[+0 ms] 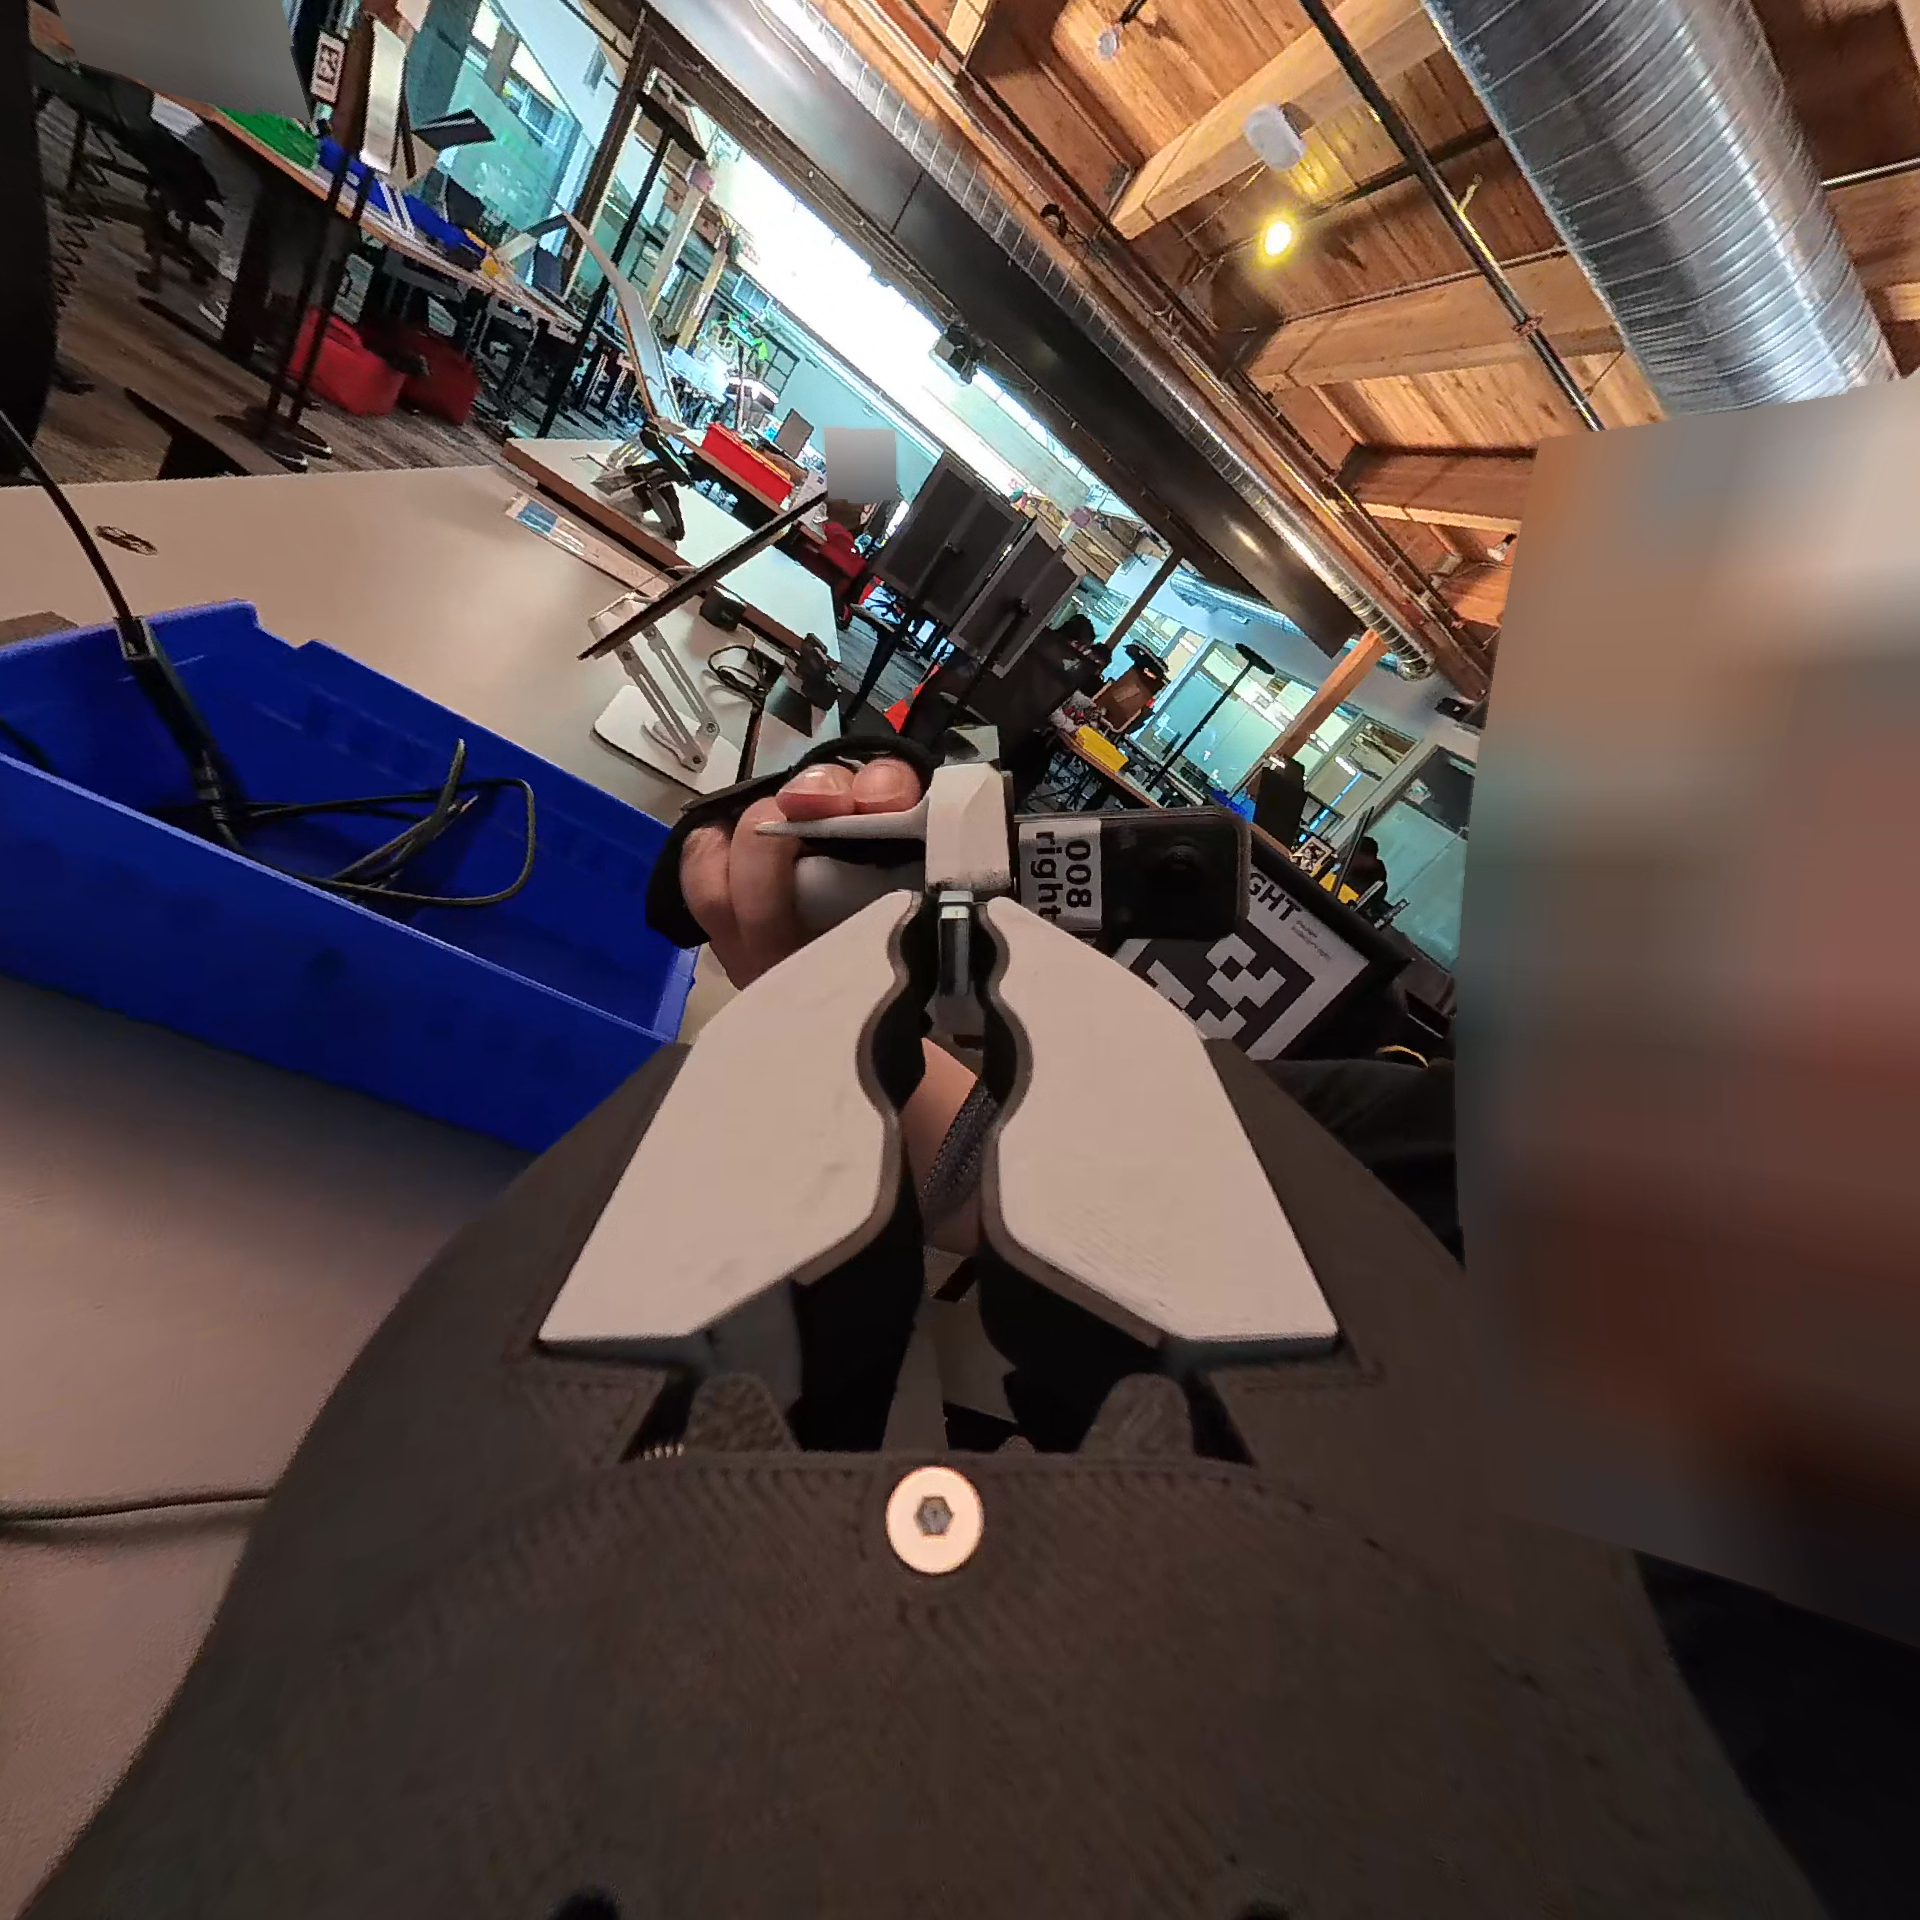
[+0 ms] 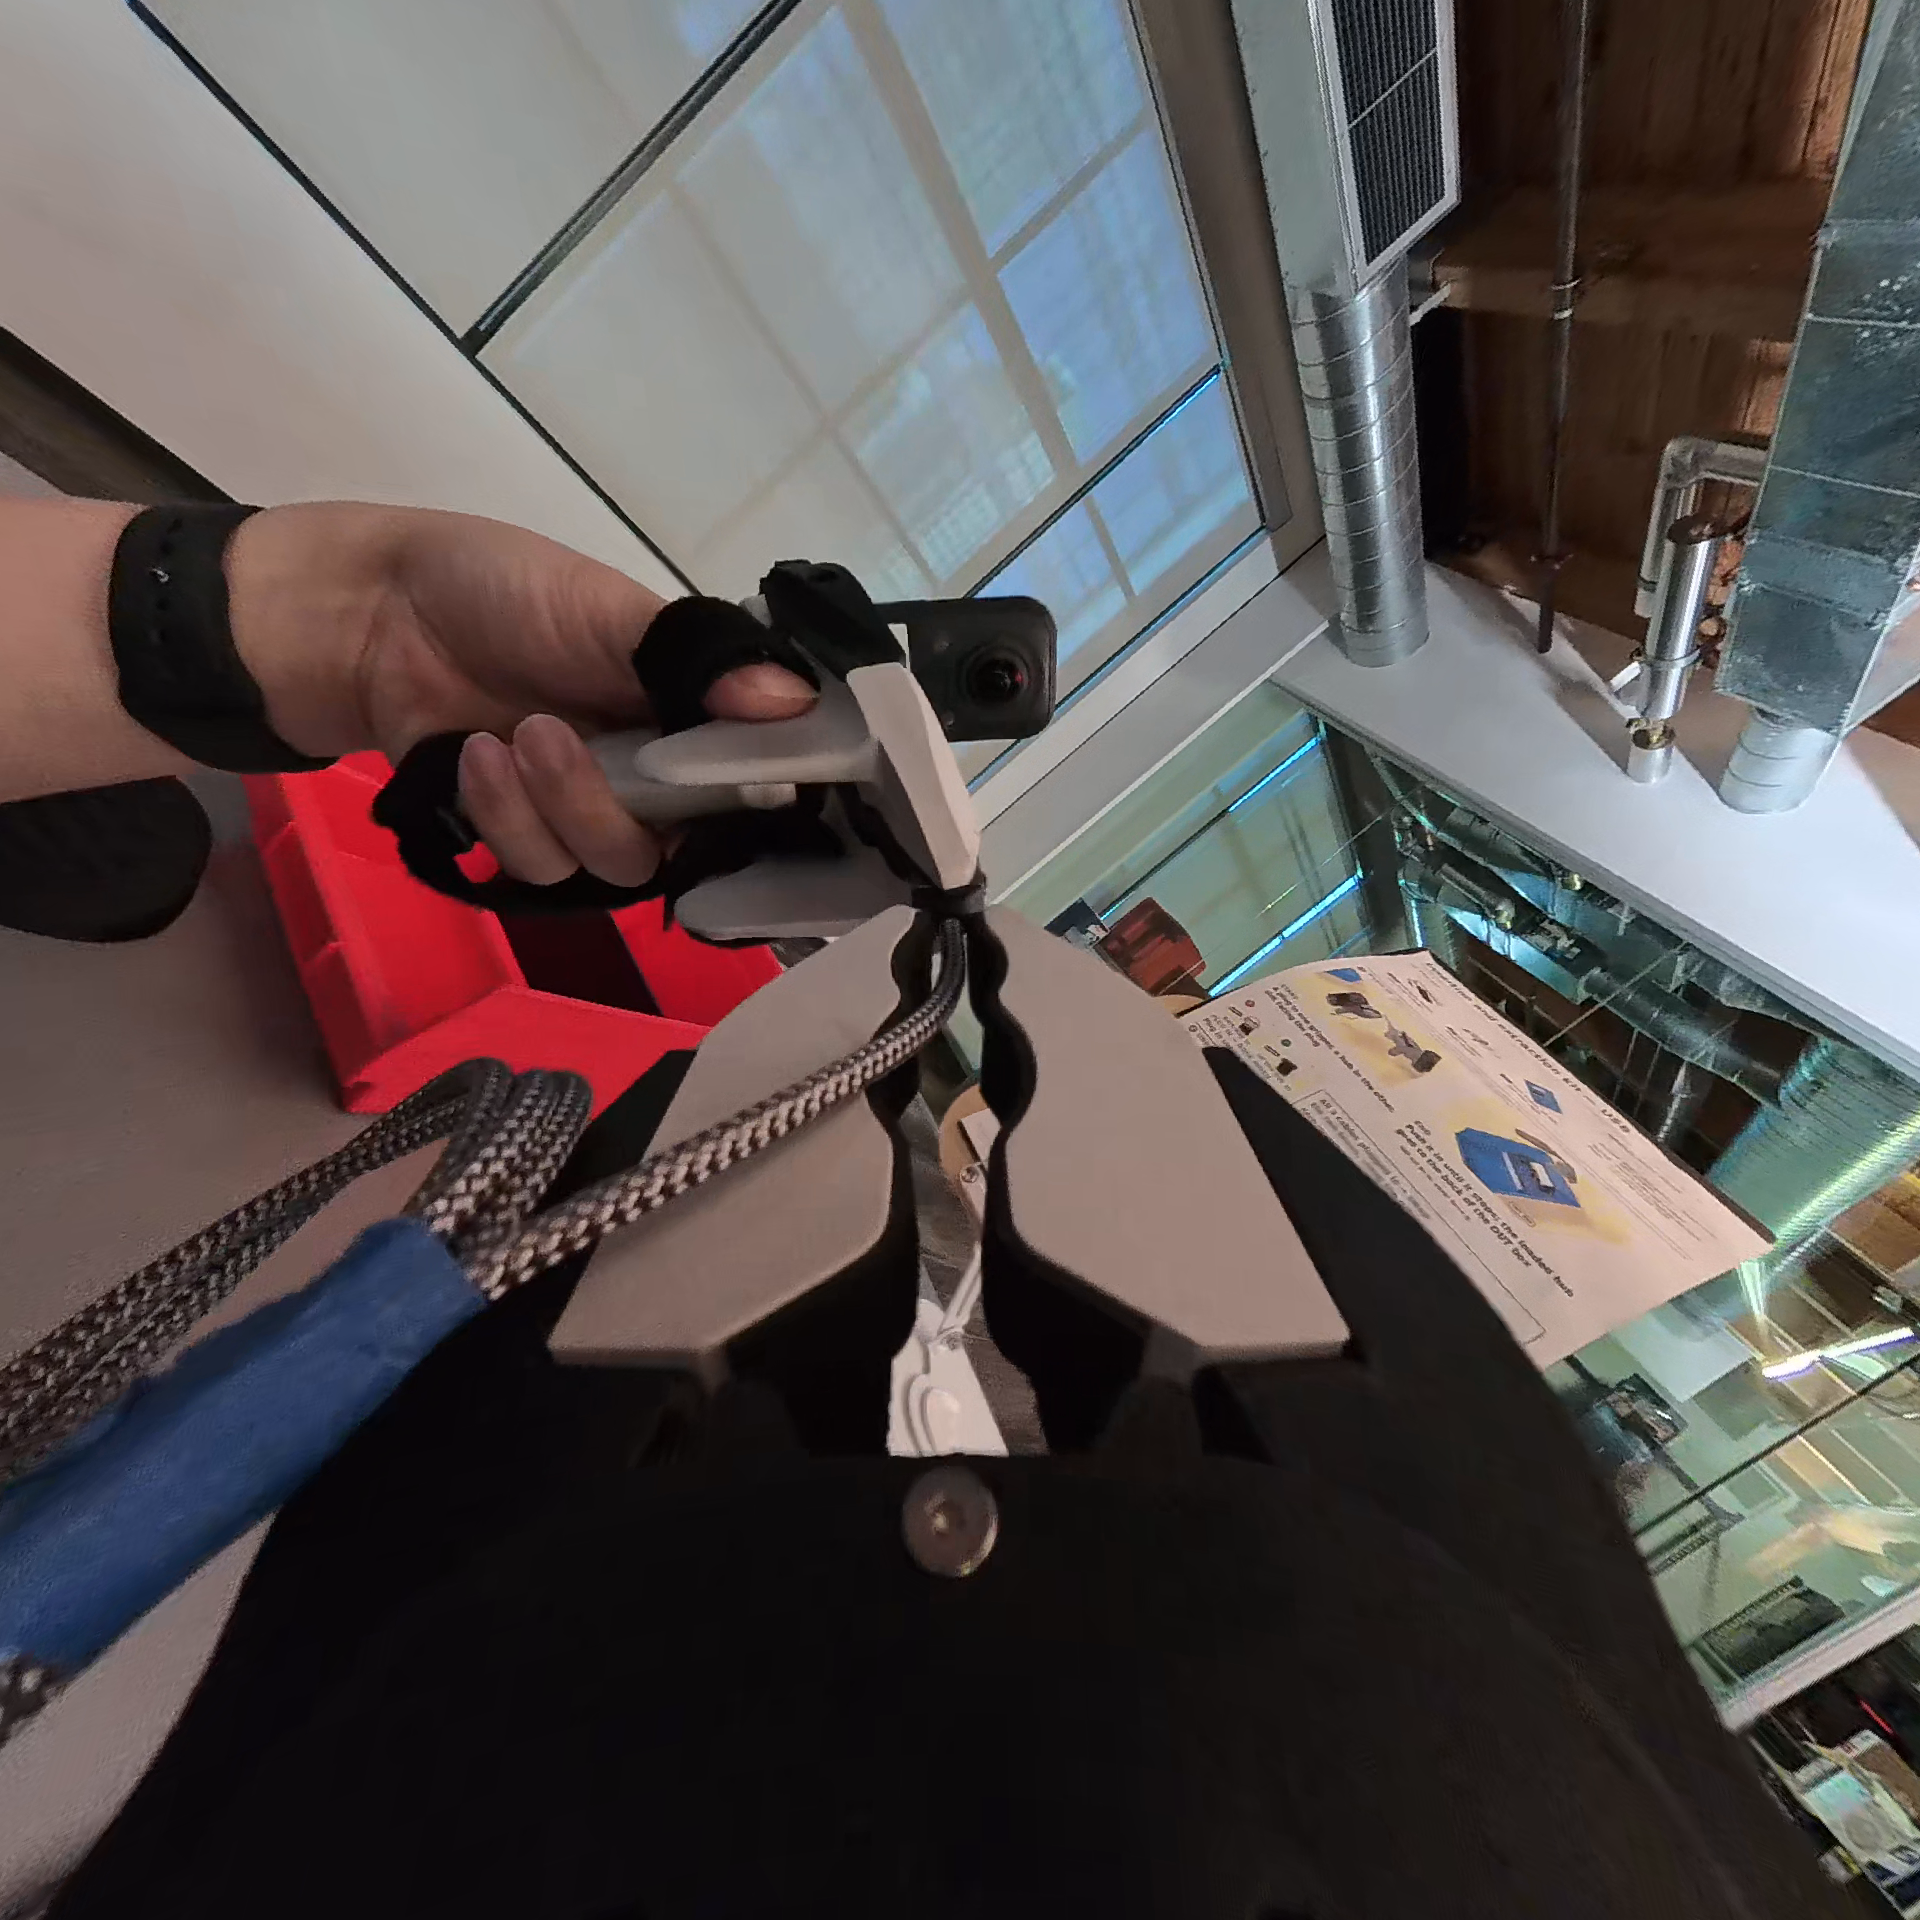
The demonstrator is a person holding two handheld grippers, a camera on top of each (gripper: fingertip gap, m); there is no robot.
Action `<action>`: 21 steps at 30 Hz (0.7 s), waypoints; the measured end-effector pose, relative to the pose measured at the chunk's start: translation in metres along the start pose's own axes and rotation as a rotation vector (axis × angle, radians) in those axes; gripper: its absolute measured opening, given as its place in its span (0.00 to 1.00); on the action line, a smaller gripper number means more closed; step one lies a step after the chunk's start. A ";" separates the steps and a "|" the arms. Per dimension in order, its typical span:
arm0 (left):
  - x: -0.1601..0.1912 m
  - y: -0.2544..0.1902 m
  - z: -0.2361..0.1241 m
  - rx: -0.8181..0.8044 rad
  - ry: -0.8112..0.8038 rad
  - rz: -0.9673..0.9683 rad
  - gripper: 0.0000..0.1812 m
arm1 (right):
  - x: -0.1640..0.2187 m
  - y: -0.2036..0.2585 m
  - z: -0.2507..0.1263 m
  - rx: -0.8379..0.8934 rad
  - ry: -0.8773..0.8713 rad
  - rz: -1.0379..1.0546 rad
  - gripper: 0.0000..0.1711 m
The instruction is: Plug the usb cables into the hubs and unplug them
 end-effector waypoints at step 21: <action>0.002 0.111 -0.080 -0.776 0.094 0.025 0.35 | -0.018 -0.080 -0.055 0.176 0.045 0.036 0.04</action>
Point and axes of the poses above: each gripper's, where its closed fingertips meet, z out along the fingers, x out of its underside, y = z × x across the jaws, the point moved 9 cm from there along -z, back along the fingers, and after that the axes turned 9 degrees about x, right-handed, at the moved point
